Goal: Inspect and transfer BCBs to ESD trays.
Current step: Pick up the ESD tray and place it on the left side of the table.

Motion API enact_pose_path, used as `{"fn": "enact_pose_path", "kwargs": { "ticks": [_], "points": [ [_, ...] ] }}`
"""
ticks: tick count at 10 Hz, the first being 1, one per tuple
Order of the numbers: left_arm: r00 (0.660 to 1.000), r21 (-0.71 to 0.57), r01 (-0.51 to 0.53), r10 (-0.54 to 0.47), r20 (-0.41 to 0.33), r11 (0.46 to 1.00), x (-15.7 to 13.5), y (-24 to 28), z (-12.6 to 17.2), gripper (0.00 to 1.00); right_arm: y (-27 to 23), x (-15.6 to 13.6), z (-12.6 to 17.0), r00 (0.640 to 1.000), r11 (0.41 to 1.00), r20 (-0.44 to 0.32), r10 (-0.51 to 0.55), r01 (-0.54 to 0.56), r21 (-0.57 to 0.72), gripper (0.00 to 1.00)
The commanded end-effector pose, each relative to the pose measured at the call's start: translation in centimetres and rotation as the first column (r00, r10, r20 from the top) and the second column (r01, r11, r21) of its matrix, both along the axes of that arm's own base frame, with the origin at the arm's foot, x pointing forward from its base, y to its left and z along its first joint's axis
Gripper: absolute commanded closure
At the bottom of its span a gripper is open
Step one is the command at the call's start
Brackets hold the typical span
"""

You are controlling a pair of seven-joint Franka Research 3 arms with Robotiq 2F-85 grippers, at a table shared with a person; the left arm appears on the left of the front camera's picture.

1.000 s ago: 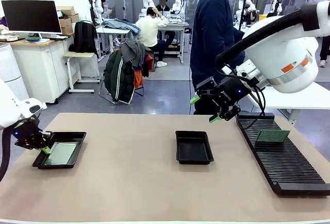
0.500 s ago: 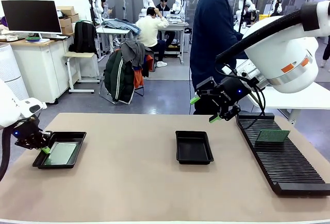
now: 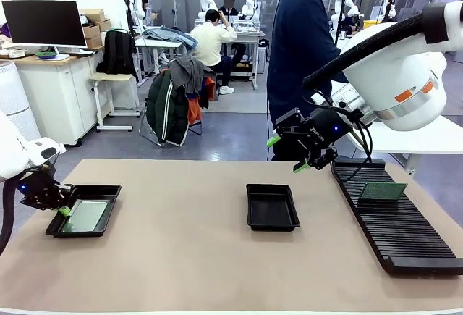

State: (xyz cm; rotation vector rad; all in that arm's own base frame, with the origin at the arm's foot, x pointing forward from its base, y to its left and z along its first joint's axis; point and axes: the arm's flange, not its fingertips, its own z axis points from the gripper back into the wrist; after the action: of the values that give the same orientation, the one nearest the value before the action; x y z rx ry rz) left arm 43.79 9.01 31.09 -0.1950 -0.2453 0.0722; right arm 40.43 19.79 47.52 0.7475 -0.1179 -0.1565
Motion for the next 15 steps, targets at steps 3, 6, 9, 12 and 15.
{"fn": "enact_pose_path", "kwargs": {
  "ticks": [3, 6, 9, 12, 15],
  "points": [
    [1.0, -0.003, 0.006, -0.006, -0.004, 1.0, 0.0, 0.1, 0.2, 0.97, 0.1, 0.2, -0.1, 1.0, 1.0, -0.001, -0.001, 0.001, -0.001, 0.0],
    [1.0, 0.0, 0.0, 0.0, 0.0, 1.0, 0.0, 0.0, 0.0, 0.44, 0.1, 0.2, -0.1, 1.0, 1.0, -0.001, -0.001, 0.001, -0.001, 0.0],
    [1.0, -0.003, 0.019, -0.019, -0.019, 1.0, 0.1, -0.1, 0.7, 0.0, 0.1, 0.2, -0.1, 1.0, 1.0, -0.001, -0.001, 0.001, -0.001, 0.0],
    [0.999, 0.009, 0.02, -0.019, -0.031, 1.0, 0.2, -0.2, 1.3, 0.1, 0.1, 0.2, -0.1, 1.0, 1.0, -0.001, -0.001, 0.001, -0.001, 0.0],
    [0.998, 0.029, -0.003, 0.005, -0.067, 1.0, 0.3, -0.3, 2.8, 0.0, 0.1, 0.2, -0.1, 1.0, 1.0, -0.001, -0.001, 0.001, -0.001, 0.0]
  ]
}}
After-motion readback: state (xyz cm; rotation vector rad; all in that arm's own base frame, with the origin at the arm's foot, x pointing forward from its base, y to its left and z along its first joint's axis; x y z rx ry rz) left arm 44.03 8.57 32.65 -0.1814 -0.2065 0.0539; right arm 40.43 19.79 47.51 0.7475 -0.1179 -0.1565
